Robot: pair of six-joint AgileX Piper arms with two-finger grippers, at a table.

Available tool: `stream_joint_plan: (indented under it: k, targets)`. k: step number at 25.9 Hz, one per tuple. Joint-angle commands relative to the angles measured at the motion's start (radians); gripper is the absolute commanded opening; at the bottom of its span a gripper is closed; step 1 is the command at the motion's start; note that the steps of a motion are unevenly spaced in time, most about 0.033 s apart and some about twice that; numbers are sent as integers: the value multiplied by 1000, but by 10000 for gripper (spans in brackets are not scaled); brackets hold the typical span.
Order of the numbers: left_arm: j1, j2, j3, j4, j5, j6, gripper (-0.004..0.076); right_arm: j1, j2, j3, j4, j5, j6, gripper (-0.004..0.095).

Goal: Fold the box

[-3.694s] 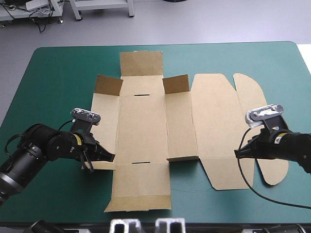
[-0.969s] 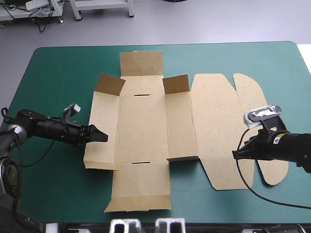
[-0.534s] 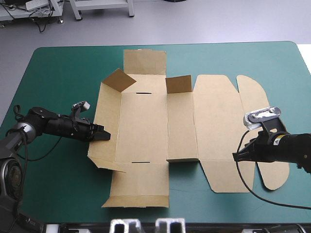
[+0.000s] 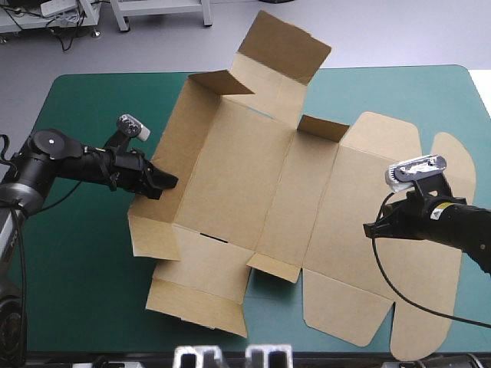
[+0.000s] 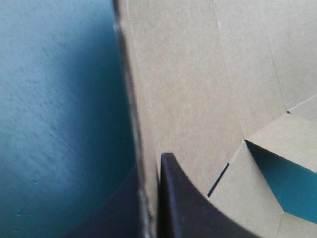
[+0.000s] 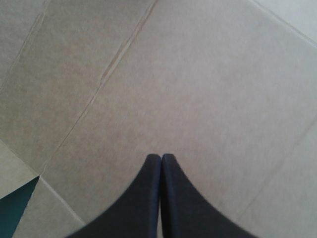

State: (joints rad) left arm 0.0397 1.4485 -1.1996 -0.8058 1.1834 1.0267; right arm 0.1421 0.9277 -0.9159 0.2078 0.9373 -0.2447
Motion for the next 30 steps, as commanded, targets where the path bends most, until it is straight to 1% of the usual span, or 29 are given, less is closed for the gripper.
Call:
stream_joint_plan:
  k: [1, 2, 3, 4, 5, 8, 11, 14, 20, 23, 26, 30]
  targets:
    - [-117, -46, -148, 118, -100, 10, -9, 0, -2, -23, 9, -136, -26, -18]
    - [-141, -46, -163, 154, -146, 12, -9, 0, -1, -23, 7, -159, -26, -18]
    - [-206, -46, -185, 239, -244, 22, -9, 0, 6, -25, 9, -203, -26, -18]
    - [-233, -46, -189, 272, -281, 29, -9, 0, 6, -33, 11, -218, -26, -18]
    - [-288, -46, -189, 333, -347, 57, -9, 0, 14, -45, 14, -244, -26, -18]
    - [-400, -46, -189, 450, -450, 114, -9, 0, 23, -93, 15, -251, -17, -18]
    - [-508, -42, -189, 593, -603, 121, -9, 0, 36, -214, 14, -255, -17, -18]
    - [-559, -26, -189, 697, -701, 112, -9, 0, 58, -303, 14, -255, -17, -18]
    - [-624, 45, -189, 952, -836, 114, -9, -2, 154, -482, -8, -253, -26, -18]
    - [-625, 88, -189, 975, -904, 114, -9, -4, 232, -573, -10, -219, -23, -19]
    - [-625, 113, -189, 1002, -950, 114, -9, -4, 323, -645, -8, -183, -18, -18]
    - [-627, 119, -189, 999, -977, 114, -9, -5, 433, -734, 10, -153, -15, -19]
